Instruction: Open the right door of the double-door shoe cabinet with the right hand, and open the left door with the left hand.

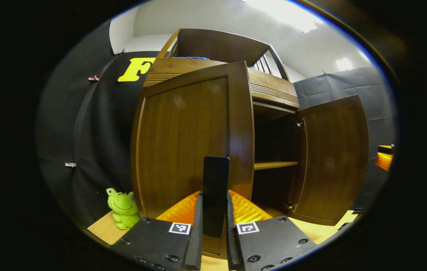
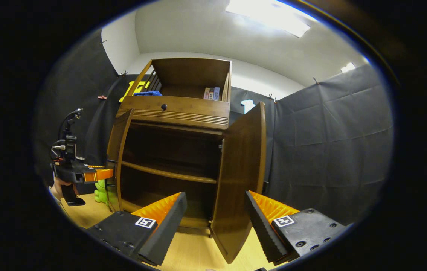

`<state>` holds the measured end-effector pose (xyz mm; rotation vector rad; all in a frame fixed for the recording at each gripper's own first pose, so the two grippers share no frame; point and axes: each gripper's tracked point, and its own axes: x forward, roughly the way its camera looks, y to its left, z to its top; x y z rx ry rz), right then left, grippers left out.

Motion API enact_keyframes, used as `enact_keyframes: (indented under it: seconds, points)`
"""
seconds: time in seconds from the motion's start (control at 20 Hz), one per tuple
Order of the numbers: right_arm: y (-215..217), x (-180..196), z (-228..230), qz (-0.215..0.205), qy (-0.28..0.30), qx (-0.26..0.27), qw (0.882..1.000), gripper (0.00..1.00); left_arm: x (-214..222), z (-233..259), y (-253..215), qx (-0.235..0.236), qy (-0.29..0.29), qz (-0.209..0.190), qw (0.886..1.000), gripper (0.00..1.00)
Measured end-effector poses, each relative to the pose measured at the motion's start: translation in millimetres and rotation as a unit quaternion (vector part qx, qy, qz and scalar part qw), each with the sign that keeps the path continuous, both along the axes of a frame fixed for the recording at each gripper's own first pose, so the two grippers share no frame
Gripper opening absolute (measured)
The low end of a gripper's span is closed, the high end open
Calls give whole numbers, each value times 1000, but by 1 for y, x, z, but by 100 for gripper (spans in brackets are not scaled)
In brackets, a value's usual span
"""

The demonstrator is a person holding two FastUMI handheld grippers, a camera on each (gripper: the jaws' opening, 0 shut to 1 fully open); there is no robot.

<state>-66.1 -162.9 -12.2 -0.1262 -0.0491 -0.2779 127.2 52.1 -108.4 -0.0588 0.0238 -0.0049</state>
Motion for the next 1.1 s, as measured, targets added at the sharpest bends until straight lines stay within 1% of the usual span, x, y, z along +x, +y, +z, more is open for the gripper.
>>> enact_keyframes:
  seconds: [0.05,0.1,0.2,0.25,0.35,0.55,0.85,0.9,0.95,1.1]
  points:
    - [6,2,-1,6,1,0,1000,97,-6,1,3,-2,1,0,1000,30]
    - [11,5,-3,12,3,0,1000,95,-12,2,6,-5,0,1,1000,29]
    - [19,9,-5,19,5,-5,1000,97,-23,4,14,-6,-1,7,1000,29]
    - [23,11,-7,22,6,-8,1000,95,-28,4,18,-5,-2,11,1000,29]
    - [31,16,-9,31,9,-8,999,96,-38,4,25,-1,-2,18,1000,28]
    - [46,25,-14,51,16,6,999,97,-53,8,39,6,-2,30,1000,27]
    - [59,33,-17,62,18,19,998,96,-71,9,59,18,-4,51,999,24]
    - [61,34,-18,64,18,18,998,96,-75,11,64,20,-5,58,998,22]
    - [63,35,-18,65,17,15,998,96,-78,11,69,25,-8,68,997,22]
    - [68,38,-18,69,17,9,997,96,-88,12,83,33,-11,92,995,14]
